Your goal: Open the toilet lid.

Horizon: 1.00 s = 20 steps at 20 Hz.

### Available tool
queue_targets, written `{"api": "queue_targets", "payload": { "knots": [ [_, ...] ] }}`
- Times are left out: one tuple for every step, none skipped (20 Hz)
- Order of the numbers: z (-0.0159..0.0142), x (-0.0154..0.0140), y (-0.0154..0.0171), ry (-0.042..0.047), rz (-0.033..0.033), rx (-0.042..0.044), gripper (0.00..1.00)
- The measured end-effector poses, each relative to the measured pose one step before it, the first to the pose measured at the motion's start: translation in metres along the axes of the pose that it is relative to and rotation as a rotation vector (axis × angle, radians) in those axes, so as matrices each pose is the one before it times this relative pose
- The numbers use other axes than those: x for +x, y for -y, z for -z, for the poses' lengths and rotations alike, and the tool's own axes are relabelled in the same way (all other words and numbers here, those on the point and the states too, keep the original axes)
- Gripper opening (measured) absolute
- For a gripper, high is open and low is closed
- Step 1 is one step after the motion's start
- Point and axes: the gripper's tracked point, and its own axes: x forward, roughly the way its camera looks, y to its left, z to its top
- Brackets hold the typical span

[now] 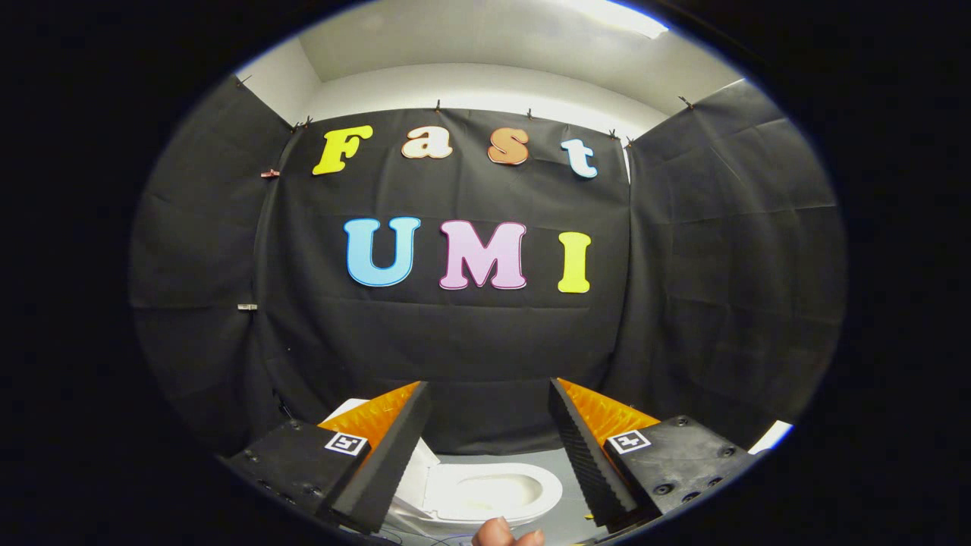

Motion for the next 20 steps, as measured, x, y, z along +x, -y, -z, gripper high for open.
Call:
{"api": "queue_targets", "payload": {
  "knots": [
    [-0.00087,0.00018,0.00094,0.00312,0.00272,-0.00147,0.98],
    [0.00090,-0.00060,-0.00070,-0.00183,-0.00013,0.00112,0.98],
    [-0.00063,0.00022,0.00008,-0.00002,-0.00064,0.00093,0.98],
    [-0.00057,0.00027,-0.00093,0.00005,0.00071,-0.00114,0.99],
    [-0.00055,-0.00057,0.00014,0.00173,0.00106,-0.00253,0.99],
    [-0.00118,-0.00106,-0.00109,0.00209,-0.00066,-0.00053,0.99],
    [-0.00076,0.00050,-0.00207,0.00086,-0.00364,0.00054,0.99],
    [0.00094,0.00075,0.00013,-0.00195,-0.00084,0.00062,0.99],
    [0.00118,0.00083,0.00032,-0.00262,0.00023,0.00022,0.99],
    [0.00034,-0.00119,-0.00044,-0.00191,0.00128,-0.00038,0.99],
    [-0.00048,-0.00043,-0.00048,-0.00055,0.00044,-0.00055,0.99],
    [0.00022,0.00064,0.00028,0.00129,-0.00021,-0.00157,0.99],
    [-0.00018,0.00011,-0.00013,-0.00089,0.00112,-0.00265,0.99],
    [-0.00015,-0.00028,0.00005,0.00071,-0.00101,-0.00158,0.99],
    [-0.00124,-0.00011,-0.00036,0.00016,-0.00059,-0.00148,0.99],
    [-0.00041,-0.00113,-0.00001,0.00121,0.00144,-0.00003,0.99],
    [-0.00156,-0.00028,0.00038,0.00249,0.00142,-0.00024,0.99],
    [0.00012,-0.00047,0.00036,0.00095,0.00103,-0.00004,0.99],
    [-0.00094,-0.00047,0.00046,0.00127,0.00013,0.00109,0.99],
    [-0.00007,0.00115,-0.00034,0.00007,0.00181,0.00026,0.99]
  ]
}}
